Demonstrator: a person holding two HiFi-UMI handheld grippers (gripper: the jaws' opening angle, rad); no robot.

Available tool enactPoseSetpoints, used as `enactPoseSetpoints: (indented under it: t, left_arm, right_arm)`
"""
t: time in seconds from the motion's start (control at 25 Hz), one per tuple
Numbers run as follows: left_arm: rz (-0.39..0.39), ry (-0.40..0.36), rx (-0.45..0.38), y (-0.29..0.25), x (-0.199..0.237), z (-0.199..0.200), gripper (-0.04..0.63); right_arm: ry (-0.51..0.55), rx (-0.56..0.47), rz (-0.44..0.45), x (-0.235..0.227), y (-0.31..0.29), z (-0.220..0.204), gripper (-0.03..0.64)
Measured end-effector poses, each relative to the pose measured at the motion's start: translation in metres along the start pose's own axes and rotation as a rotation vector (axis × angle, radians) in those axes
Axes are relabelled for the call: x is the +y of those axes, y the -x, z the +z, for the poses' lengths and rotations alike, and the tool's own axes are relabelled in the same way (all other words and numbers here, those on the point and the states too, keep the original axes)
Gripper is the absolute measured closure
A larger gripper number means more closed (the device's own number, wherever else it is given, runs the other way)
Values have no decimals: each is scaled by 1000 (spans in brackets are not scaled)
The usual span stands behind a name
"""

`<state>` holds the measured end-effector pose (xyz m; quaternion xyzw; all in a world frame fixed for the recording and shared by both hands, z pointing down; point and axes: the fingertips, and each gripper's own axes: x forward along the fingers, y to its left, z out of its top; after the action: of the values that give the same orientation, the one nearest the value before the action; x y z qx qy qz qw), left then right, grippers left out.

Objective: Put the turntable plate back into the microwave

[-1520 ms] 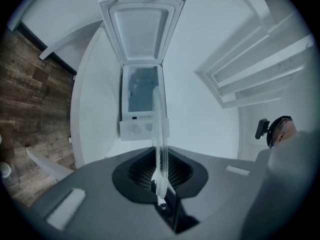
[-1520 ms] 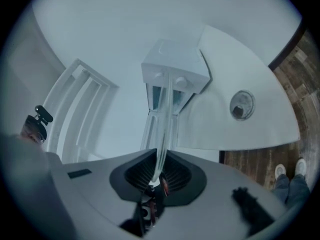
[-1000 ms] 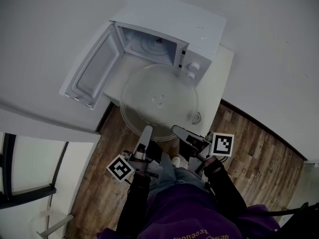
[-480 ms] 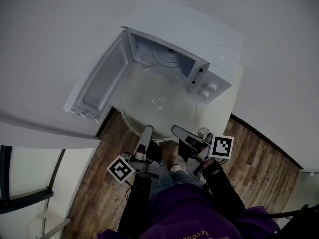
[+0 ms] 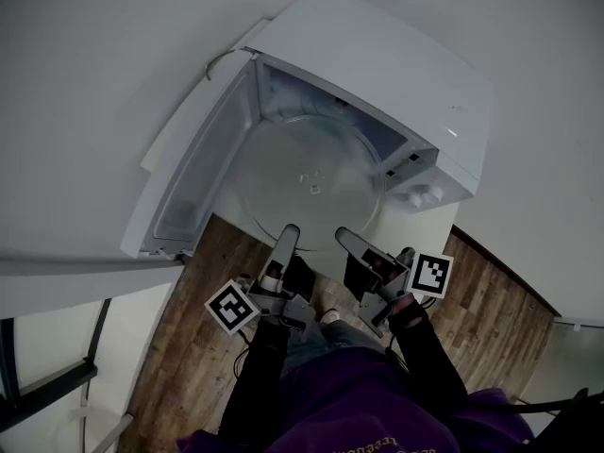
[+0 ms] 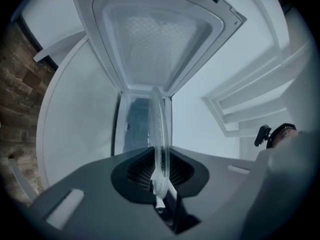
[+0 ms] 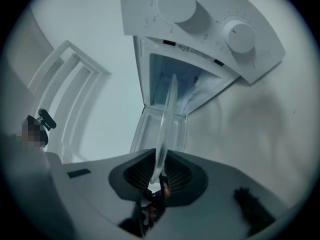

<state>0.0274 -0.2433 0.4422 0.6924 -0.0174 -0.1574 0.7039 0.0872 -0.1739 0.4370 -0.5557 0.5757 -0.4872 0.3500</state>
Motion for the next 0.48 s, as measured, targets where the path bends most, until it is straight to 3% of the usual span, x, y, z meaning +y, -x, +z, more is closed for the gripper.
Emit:
enactPoseSetpoints:
  t: [0.24, 0.48]
  left_arm:
    - [0, 20, -10, -23, 11, 8, 549]
    - [-5, 42, 21, -37, 23, 13, 549]
  right_arm:
    - [25, -52, -55, -15, -9, 21, 560]
    - [43, -77, -55, -20, -17, 34, 558]
